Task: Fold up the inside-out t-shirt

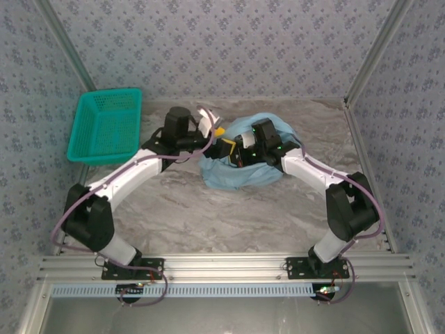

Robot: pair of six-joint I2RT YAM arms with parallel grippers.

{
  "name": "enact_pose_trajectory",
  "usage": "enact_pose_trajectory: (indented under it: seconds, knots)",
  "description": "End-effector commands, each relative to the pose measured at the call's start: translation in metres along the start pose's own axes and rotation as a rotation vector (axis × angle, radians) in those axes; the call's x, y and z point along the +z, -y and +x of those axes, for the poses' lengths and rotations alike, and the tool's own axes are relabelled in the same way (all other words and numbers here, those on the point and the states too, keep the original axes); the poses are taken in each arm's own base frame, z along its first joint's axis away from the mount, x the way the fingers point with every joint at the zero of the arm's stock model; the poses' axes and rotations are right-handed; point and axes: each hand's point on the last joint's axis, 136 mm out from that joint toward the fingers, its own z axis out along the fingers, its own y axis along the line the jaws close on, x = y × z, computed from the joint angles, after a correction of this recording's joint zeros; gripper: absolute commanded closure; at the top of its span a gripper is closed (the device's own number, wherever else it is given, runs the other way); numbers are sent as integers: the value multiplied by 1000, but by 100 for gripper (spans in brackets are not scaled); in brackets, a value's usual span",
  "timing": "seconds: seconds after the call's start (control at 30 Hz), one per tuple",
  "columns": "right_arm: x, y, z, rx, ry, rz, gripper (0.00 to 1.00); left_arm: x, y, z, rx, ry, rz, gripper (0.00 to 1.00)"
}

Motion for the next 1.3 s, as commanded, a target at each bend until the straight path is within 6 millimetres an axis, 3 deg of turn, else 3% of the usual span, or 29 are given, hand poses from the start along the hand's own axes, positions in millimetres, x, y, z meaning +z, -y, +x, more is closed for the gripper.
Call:
enact_pose_trajectory:
  seconds: [0.0,0.17,0.33,0.47,0.57,0.63,0.83,0.9,1.07,1.1,1.13,1.27]
  knots:
    - [-8,-16,-9,-58,16,-41,100,9,-3,7,48,-70,41,33]
    - [-14,-17,-5,-69,13,-39,100,16,-12,6,26,-94,46,61]
    - [-14,-11,4,-80,-11,-19,100,4,-18,-15,-34,-18,62,97]
    - [-13,-3,14,-103,-42,8,100,-8,-19,-34,-67,42,74,100]
    - [-6,-1,25,-136,-76,29,100,-20,-35,-59,-161,135,41,100]
    - [-1,-8,34,-167,-113,15,100,-22,-57,-69,-243,171,-30,100]
    - [-2,-42,41,-299,-147,-30,100,-4,-116,-55,-425,114,-216,100]
    - [-9,-53,34,-332,-120,-45,100,4,-128,-43,-466,71,-241,100]
    - [-46,-75,-5,-368,46,-40,100,9,-146,-1,-517,-11,-304,100]
    - [-51,-78,-14,-369,86,-36,100,10,-147,6,-525,-19,-302,100]
    - [-63,-86,-35,-364,161,-27,100,9,-147,13,-534,-23,-299,100]
    - [-86,-81,-75,-365,312,93,100,1,-142,26,-539,4,-274,100]
